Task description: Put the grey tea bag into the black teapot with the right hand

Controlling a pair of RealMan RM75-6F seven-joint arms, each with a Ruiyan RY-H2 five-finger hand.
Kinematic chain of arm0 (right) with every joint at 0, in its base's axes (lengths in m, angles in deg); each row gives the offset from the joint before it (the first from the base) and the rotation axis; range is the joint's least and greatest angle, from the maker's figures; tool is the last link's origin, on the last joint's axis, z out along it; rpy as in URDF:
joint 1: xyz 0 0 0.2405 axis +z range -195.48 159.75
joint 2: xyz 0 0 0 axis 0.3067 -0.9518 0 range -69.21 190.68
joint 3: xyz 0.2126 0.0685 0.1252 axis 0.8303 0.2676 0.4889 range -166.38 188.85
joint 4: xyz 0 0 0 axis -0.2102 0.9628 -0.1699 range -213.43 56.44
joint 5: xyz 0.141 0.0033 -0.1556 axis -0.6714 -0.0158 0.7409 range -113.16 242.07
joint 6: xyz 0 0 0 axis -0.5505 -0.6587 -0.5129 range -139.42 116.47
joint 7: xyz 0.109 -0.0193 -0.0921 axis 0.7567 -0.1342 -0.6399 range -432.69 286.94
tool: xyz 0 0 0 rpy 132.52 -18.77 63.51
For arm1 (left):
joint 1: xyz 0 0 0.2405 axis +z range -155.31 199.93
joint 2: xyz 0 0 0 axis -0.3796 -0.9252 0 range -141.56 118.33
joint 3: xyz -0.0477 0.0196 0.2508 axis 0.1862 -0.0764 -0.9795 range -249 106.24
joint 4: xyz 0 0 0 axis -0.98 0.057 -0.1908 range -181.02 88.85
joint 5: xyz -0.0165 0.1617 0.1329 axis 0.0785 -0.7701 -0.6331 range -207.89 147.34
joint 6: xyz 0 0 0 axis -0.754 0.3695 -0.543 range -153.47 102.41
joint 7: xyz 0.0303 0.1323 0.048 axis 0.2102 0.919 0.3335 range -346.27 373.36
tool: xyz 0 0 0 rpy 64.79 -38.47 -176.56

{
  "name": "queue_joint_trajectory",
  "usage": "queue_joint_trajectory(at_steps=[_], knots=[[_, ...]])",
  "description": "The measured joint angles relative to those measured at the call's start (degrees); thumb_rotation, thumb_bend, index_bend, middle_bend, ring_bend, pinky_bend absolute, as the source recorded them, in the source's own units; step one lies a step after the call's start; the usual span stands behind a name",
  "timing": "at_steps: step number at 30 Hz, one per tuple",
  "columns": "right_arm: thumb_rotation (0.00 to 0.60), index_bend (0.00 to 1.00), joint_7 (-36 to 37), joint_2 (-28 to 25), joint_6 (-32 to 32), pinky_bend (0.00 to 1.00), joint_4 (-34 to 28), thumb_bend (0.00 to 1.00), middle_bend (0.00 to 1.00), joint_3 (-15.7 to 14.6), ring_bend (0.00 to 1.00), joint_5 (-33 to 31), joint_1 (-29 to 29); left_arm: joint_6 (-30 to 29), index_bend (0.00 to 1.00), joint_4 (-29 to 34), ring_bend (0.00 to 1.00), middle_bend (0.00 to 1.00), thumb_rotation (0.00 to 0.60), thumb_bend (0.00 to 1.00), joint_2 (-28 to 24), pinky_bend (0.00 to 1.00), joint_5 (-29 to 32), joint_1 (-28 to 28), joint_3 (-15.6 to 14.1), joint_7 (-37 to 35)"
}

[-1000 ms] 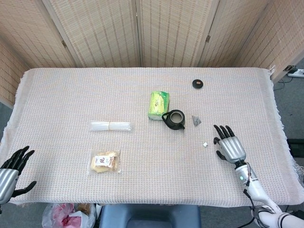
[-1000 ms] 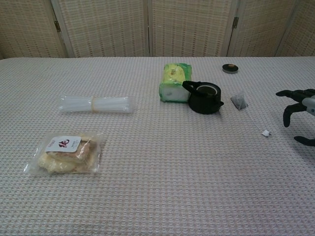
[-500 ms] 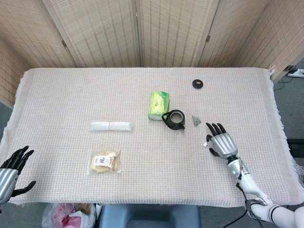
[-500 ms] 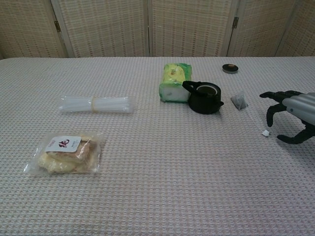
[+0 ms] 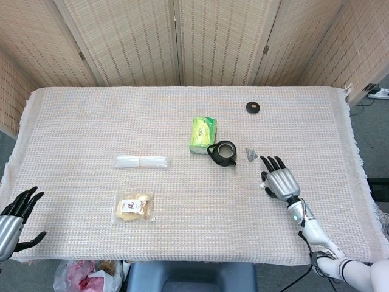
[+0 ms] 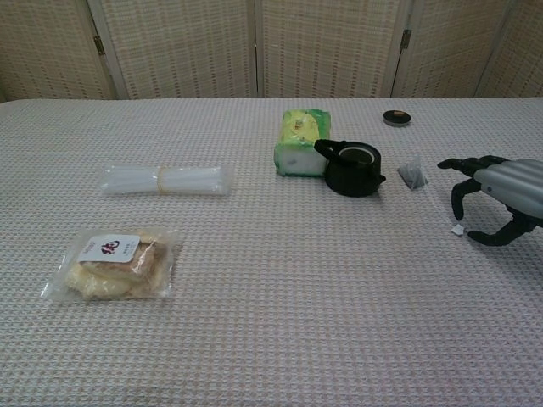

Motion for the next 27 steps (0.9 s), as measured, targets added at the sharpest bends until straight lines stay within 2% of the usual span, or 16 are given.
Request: queue_joint_trajectory(at_steps=[12, 27], knots=[[0.6, 0.52, -0.26, 0.89, 0.95, 0.0, 1.37, 0.27, 0.0, -0.45, 0.0, -0.24, 0.92, 0.06, 0.0, -0.82, 0.0, 0.0, 0.6, 0.27, 0.23, 0.24, 0.18, -0.12, 0.11, -0.64], [0.6, 0.62, 1.37, 2.75, 2.91, 0.0, 4.25, 0.28, 0.05, 0.03, 0.0, -0.99, 2.81, -0.94, 0.0, -2.38, 0.0, 0.0, 0.6, 0.27, 0.51, 0.24, -0.43, -0.25, 0.31, -3.19]])
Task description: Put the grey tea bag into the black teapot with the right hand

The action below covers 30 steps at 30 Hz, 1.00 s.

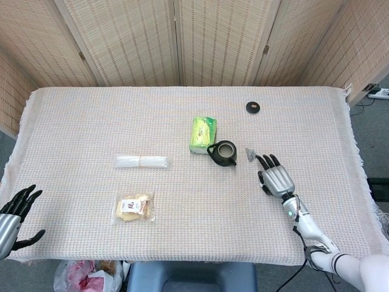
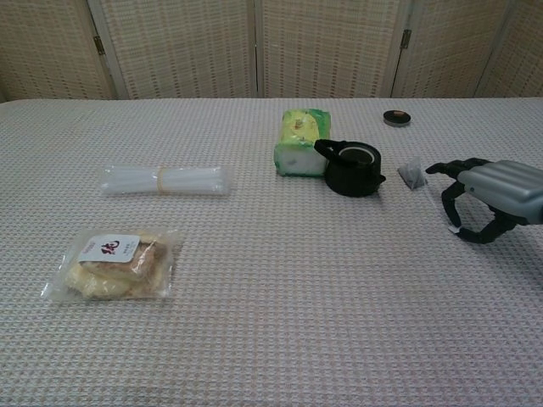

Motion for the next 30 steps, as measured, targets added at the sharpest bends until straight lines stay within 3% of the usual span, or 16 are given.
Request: queue_joint_trajectory(at_steps=[15, 21, 30], knots=[[0.6, 0.64, 0.91, 0.57, 0.24, 0.0, 0.84, 0.28, 0.07, 0.33, 0.0, 0.08, 1.66, -0.26, 0.0, -0.44, 0.0, 0.0, 0.6, 0.27, 0.04, 0.24, 0.25, 0.01, 0.16, -0.85], [0.6, 0.64, -0.38, -2.4, -3.95, 0.0, -4.83, 0.28, 0.07, 0.95, 0.0, 0.62, 0.88, -0.75, 0.0, -0.27, 0.0, 0.0, 0.6, 0.27, 0.04, 0.24, -0.3, 0.09, 0.04, -0.57], [0.6, 0.64, -6.38, -9.36, -10.37, 0.0, -19.25, 0.28, 0.08, 3.47, 0.0, 0.98, -0.08, -1.18, 0.0, 0.14, 0.0, 0.0, 0.6, 0.27, -0.02, 0.24, -0.92, 0.2, -0.22, -0.01]])
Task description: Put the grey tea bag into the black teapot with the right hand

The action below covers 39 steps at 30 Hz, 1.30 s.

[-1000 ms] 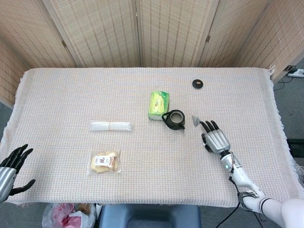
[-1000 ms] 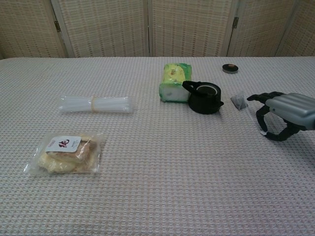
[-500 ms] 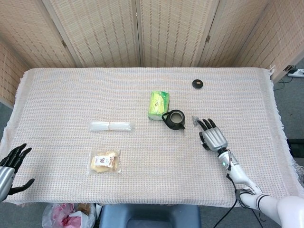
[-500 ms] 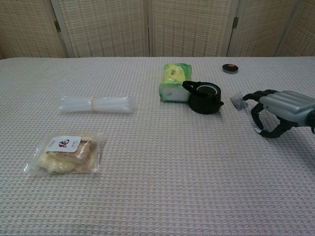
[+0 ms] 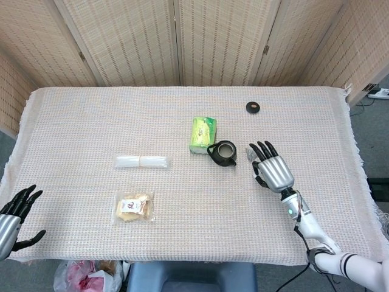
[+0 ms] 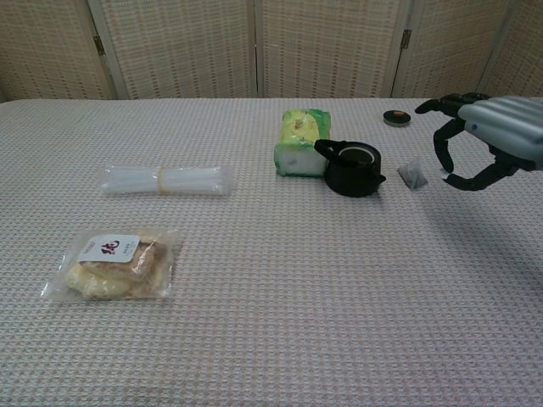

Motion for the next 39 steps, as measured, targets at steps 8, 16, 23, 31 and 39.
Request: queue_joint_trajectory(at_steps=[8, 16, 23, 31, 39], knots=[[0.6, 0.64, -8.04, -5.33, -2.17, 0.0, -11.8, 0.28, 0.08, 3.81, 0.0, -1.7, 0.79, 0.63, 0.0, 0.18, 0.0, 0.0, 0.6, 0.27, -0.2, 0.24, 0.23, -0.09, -0.2, 0.05], [0.6, 0.64, -12.64, -7.63, -3.49, 0.0, -18.48, 0.28, 0.08, 7.16, 0.0, -3.45, 2.54, 0.66, 0.0, -0.05, 0.0, 0.0, 0.6, 0.27, -0.44, 0.24, 0.4, -0.1, -0.2, -0.77], [0.6, 0.64, -14.12, -7.94, -2.82, 0.0, -20.05, 0.28, 0.08, 9.9, 0.0, -6.2, 4.84, 1.72, 0.0, -0.32, 0.0, 0.0, 0.6, 0.27, -0.54, 0.24, 0.9, -0.58, -0.07, -1.48], [0.6, 0.64, -14.24, -7.38, -2.31, 0.0, -19.38, 0.29, 0.08, 12.47, 0.0, -8.5, 7.61, 2.62, 0.0, -0.37, 0.0, 0.0, 0.6, 0.27, -0.87, 0.24, 1.65, -0.85, -0.02, -2.21], [0.6, 0.64, -13.07, -5.67, -0.15, 0.0, -14.76, 0.29, 0.08, 12.72, 0.0, -10.29, 9.91, 3.61, 0.0, -0.63, 0.0, 0.0, 0.6, 0.27, -0.75, 0.24, 2.22, -1.23, 0.13, -2.41]])
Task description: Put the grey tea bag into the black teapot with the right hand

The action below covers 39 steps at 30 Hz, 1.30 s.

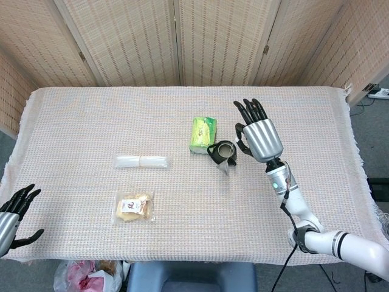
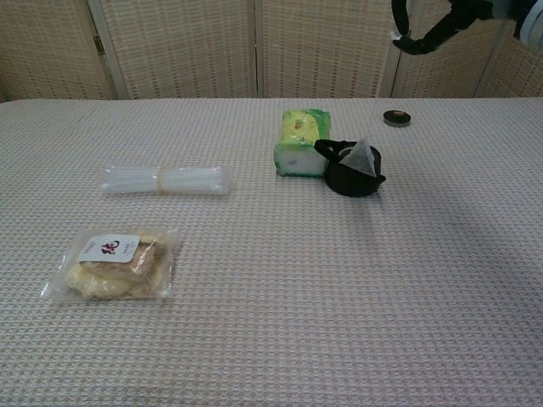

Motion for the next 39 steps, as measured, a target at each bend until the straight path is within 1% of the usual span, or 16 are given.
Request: queue_joint_trajectory(at_steps=[4, 10, 21, 31, 39], knots=[[0.6, 0.64, 1.48, 1.15, 1.18, 0.0, 2.91, 0.29, 0.08, -0.02, 0.0, -0.5, 1.37, 1.2, 0.0, -0.27, 0.0, 0.0, 0.6, 0.27, 0.22, 0.24, 1.34, -0.47, 0.52, -0.03], [0.6, 0.64, 3.89, 2.09, 2.41, 0.0, 5.59, 0.3, 0.08, 0.19, 0.0, -1.11, 3.08, 2.07, 0.0, -0.49, 0.0, 0.0, 0.6, 0.27, 0.33, 0.24, 2.21, -0.72, 0.77, -0.21], [0.6, 0.64, 3.47, 2.58, 3.35, 0.0, 8.92, 0.3, 0.08, 0.22, 0.0, -2.48, 4.82, 3.35, 0.0, -0.81, 0.0, 0.0, 0.6, 0.27, 0.5, 0.24, 3.27, -1.16, 1.07, -0.24], [0.6, 0.64, 3.53, 4.71, 4.74, 0.0, 13.41, 0.3, 0.08, -1.74, 0.0, -2.67, 5.96, 4.41, 0.0, -0.94, 0.0, 0.0, 0.6, 0.27, 0.69, 0.24, 3.96, -1.47, 1.15, 0.21], [0.6, 0.64, 3.1, 5.63, 5.45, 0.0, 15.25, 0.3, 0.08, -3.32, 0.0, -3.09, 5.86, 4.36, 0.0, -0.81, 0.0, 0.0, 0.6, 0.27, 0.75, 0.24, 4.35, -1.21, 1.16, 1.01]])
